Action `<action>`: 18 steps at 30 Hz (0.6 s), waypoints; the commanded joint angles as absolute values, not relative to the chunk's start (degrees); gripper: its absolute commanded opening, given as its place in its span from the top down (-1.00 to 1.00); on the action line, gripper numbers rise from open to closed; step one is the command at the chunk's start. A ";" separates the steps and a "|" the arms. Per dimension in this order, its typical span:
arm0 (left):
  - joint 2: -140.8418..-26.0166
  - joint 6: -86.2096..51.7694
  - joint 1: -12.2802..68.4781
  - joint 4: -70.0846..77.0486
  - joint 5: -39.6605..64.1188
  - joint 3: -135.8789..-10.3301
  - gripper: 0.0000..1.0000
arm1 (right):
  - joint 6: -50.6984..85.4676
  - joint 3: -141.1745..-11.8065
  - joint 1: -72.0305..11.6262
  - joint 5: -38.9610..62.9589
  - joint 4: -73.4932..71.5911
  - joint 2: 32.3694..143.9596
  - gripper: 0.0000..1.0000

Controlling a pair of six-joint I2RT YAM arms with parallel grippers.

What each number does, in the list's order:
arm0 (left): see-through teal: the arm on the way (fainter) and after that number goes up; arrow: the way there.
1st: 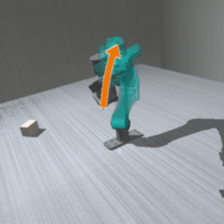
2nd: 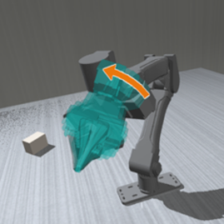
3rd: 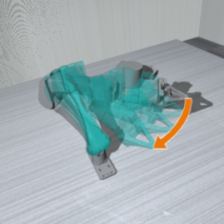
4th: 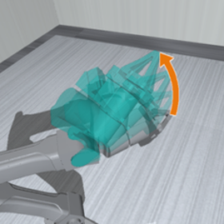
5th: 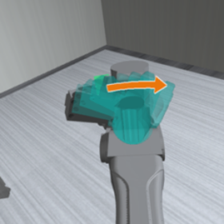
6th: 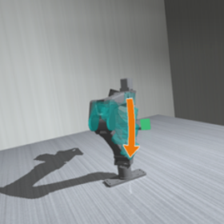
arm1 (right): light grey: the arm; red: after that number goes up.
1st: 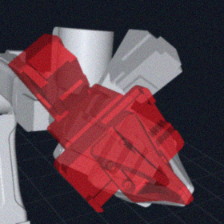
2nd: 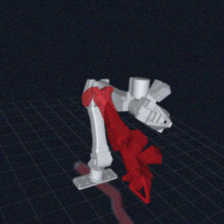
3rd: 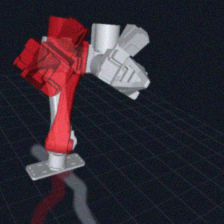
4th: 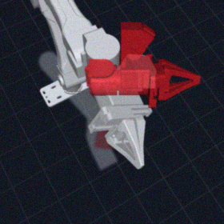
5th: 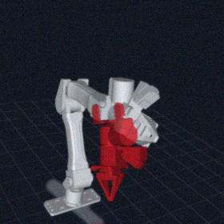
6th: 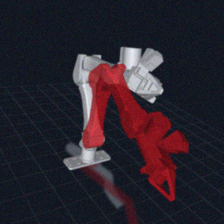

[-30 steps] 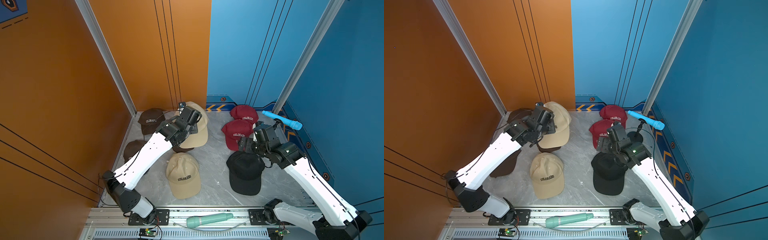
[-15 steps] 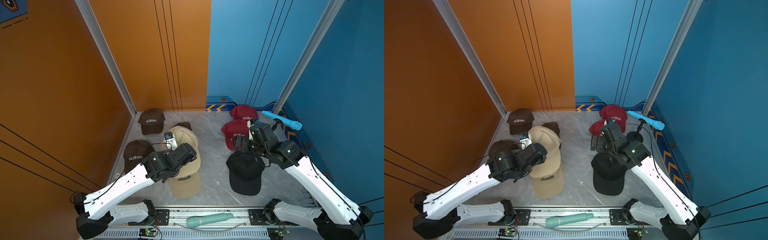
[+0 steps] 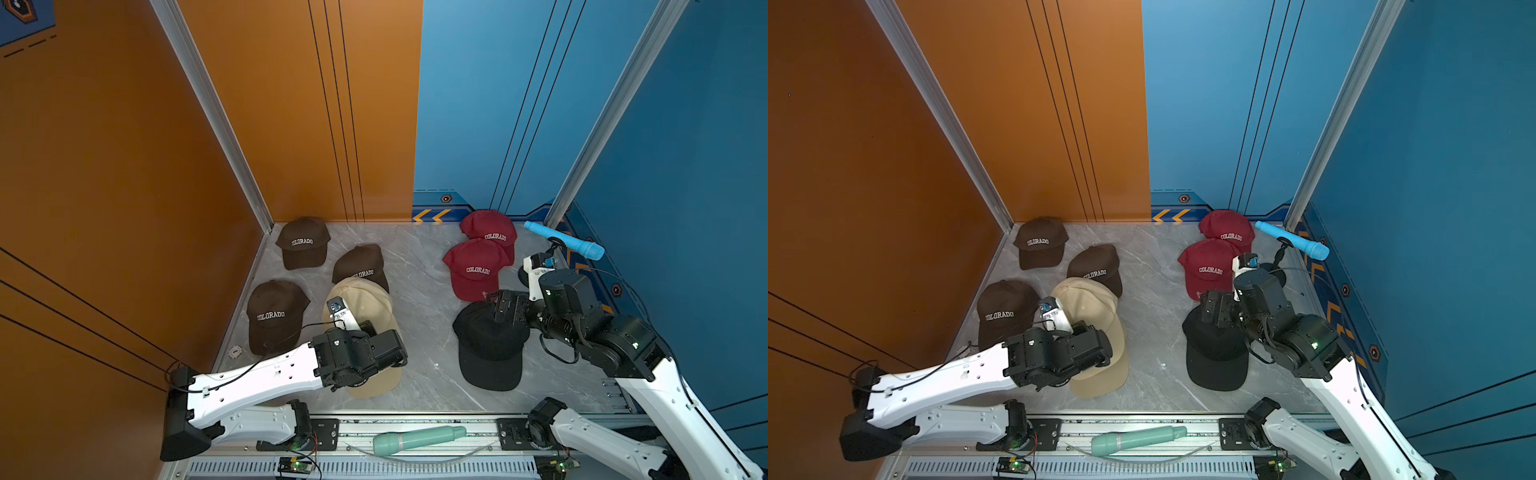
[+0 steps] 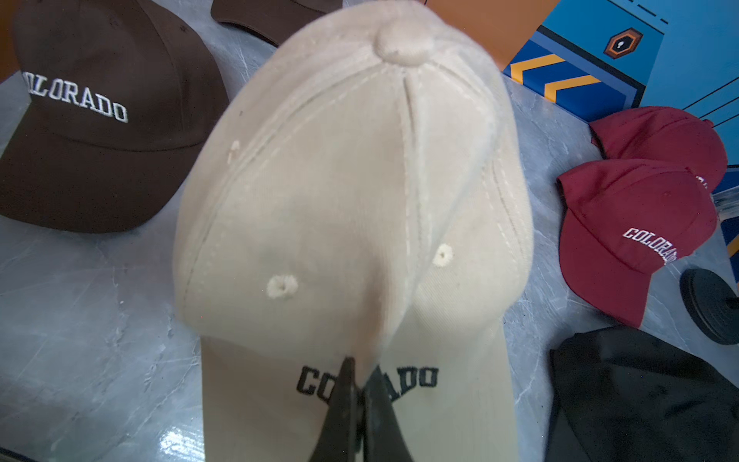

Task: Stack the baseball caps by color
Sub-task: Place the baseball cap on the baseball cap.

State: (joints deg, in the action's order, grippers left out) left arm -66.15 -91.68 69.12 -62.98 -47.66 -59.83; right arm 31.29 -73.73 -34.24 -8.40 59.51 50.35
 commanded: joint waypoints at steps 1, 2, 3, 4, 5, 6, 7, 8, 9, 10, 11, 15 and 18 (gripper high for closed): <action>-67.36 -95.99 70.43 -65.00 -49.88 -57.16 1.00 | 29.88 -73.15 -33.74 -7.21 63.16 48.67 -0.99; -67.46 -96.26 70.64 -64.96 -49.61 -56.76 1.00 | 29.88 -73.01 -33.65 -6.98 63.51 48.31 -0.99; -67.62 -96.42 70.95 -64.96 -49.45 -56.61 1.00 | 29.97 -72.83 -33.58 -6.76 63.74 48.05 -0.99; -67.68 -96.42 71.22 -64.94 -49.31 -56.27 1.00 | 30.00 -72.68 -33.58 -6.53 63.82 47.84 -1.00; -67.76 -96.13 71.19 -64.95 -49.27 -56.00 1.00 | 30.18 -72.43 -33.66 -6.22 63.83 47.64 -0.99; -67.85 -95.86 71.19 -64.89 -49.18 -55.78 1.00 | 30.30 -72.19 -33.58 -5.88 63.81 47.55 -0.99; -67.85 -95.35 71.20 -64.78 -49.17 -55.64 1.00 | 30.48 -72.02 -33.64 -5.40 63.81 47.59 -0.99; -67.72 -94.87 71.19 -64.83 -49.05 -55.43 1.00 | 30.66 -71.83 -33.66 -4.82 63.81 47.62 -0.99; -67.67 -94.53 71.19 -64.72 -49.04 -55.25 1.00 | 30.76 -71.73 -33.68 -4.50 63.82 47.64 -0.99; -67.60 -94.10 71.06 -64.68 -48.82 -55.06 1.00 | 30.85 -71.63 -33.70 -4.31 63.81 47.68 -1.00; -67.58 -93.75 71.03 -64.58 -48.54 -54.81 1.00 | 30.94 -71.49 -33.79 -4.19 63.81 47.64 -0.99; -67.33 -89.92 69.95 -60.32 -45.98 -52.59 1.00 | 31.06 -70.93 -33.90 -4.06 63.52 47.63 -0.99; -67.40 -87.79 69.23 -56.08 -44.40 -50.54 1.00 | 31.11 -70.77 -33.89 -3.88 63.26 47.79 -0.99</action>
State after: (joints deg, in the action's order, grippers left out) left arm -67.92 -91.15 70.00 -59.35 -46.30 -52.21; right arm 30.94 -71.35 -33.95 -4.49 62.24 47.83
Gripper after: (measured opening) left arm 0.055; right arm 0.996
